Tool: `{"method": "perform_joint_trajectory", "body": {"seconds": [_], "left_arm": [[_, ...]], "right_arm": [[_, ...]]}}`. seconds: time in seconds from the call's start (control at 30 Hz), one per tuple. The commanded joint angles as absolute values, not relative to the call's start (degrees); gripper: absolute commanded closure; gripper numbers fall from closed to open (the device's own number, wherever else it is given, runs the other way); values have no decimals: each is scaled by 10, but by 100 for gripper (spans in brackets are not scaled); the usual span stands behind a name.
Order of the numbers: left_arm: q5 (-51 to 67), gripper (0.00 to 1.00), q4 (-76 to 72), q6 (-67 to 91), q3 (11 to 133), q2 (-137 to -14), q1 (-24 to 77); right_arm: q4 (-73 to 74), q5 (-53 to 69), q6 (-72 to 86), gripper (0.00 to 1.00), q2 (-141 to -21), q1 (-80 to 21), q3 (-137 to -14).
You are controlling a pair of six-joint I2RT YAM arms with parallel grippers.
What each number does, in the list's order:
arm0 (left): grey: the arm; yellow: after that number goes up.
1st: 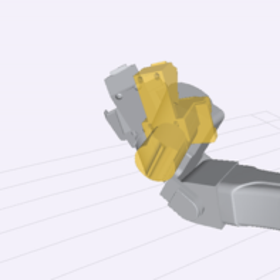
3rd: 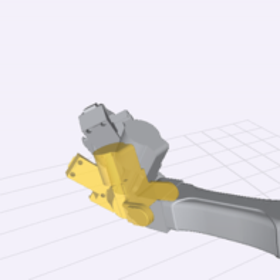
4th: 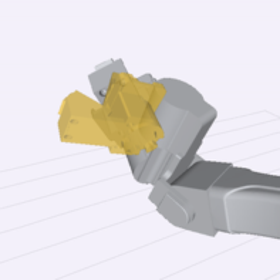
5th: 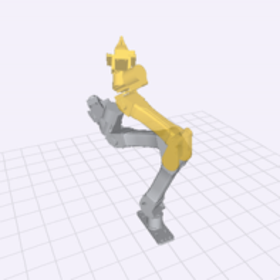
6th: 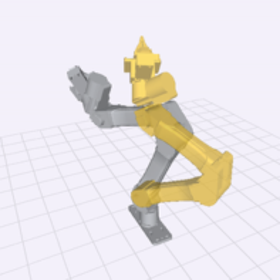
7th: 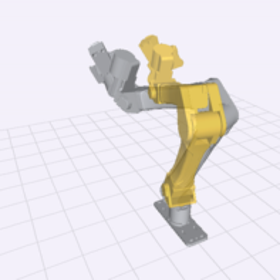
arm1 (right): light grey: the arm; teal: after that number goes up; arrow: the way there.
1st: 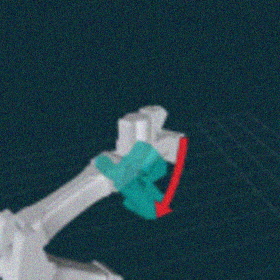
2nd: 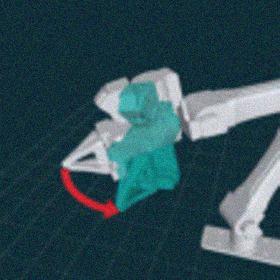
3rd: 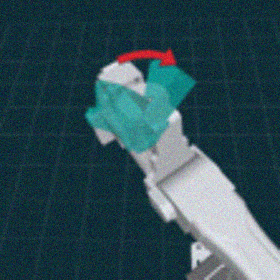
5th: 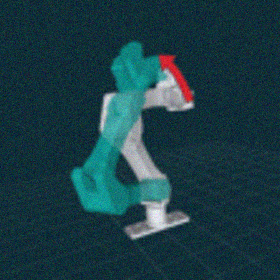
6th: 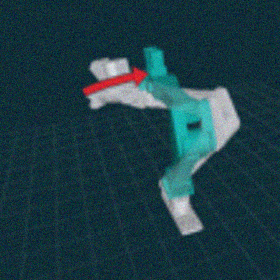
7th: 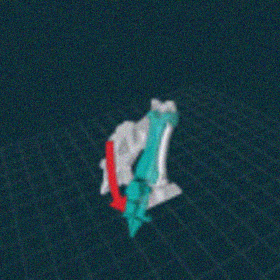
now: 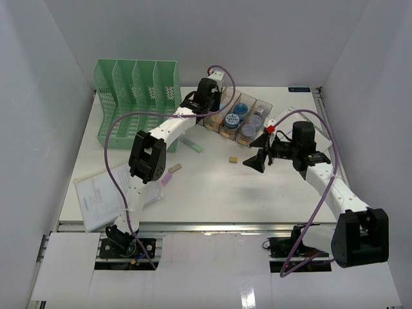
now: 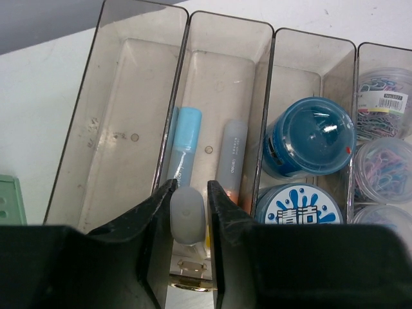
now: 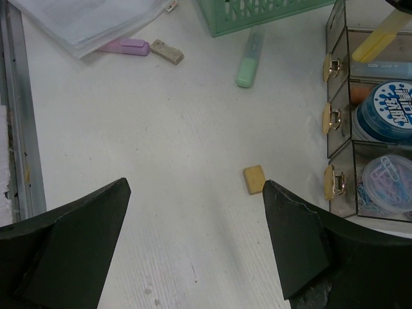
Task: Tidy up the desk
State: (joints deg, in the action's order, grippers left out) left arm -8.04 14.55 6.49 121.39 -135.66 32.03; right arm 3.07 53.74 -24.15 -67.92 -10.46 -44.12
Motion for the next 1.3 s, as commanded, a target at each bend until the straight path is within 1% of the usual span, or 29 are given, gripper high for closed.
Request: {"method": "perform_joint_trajectory", "body": {"seconds": [0.0, 0.03, 0.07, 0.23, 0.3, 0.4, 0.53, 0.63, 0.73, 0.83, 0.9, 1.0, 1.03, 1.1, 1.27], "left_arm": [[-60, 54, 148, 72, 1235, -1364, 323], [-59, 47, 149, 73, 1235, -1365, 323], [-58, 43, 150, 73, 1236, -1366, 323], [-54, 25, 156, 75, 1241, -1360, 323], [-52, 21, 156, 75, 1243, -1347, 323], [-54, 20, 156, 68, 1243, -1318, 324], [-59, 19, 154, 52, 1233, -1272, 323], [-60, 20, 150, 55, 1172, -1207, 323], [-59, 28, 137, 78, 1081, -1147, 322], [-56, 42, 114, 163, 925, -1060, 314], [-38, 45, 103, 239, 852, -1025, 305], [-51, 45, 114, 366, 787, -1000, 294], [-64, 45, 131, 384, 776, -999, 292], [-71, 44, 157, 430, 773, -1005, 293], [-97, 41, 209, 478, 800, -1033, 293]], "right_arm": [[24, 543, -249, 10, -683, -99, -451], [24, 543, -249, 10, -684, -98, -450], [23, 543, -250, 10, -685, -97, -449], [21, 541, -253, 10, -689, -92, -447], [21, 540, -254, 10, -691, -90, -445], [20, 538, -256, 10, -692, -86, -442], [19, 537, -258, 10, -695, -82, -440], [20, 537, -260, 10, -696, -76, -438], [23, 540, -263, 10, -695, -71, -438], [25, 541, -266, 10, -694, -67, -438], [25, 541, -266, 10, -695, -65, -437], [25, 539, -266, 10, -697, -63, -437], [24, 538, -266, 10, -697, -62, -436], [24, 536, -266, 10, -698, -60, -436], [23, 533, -265, 10, -698, -55, -436]]}}
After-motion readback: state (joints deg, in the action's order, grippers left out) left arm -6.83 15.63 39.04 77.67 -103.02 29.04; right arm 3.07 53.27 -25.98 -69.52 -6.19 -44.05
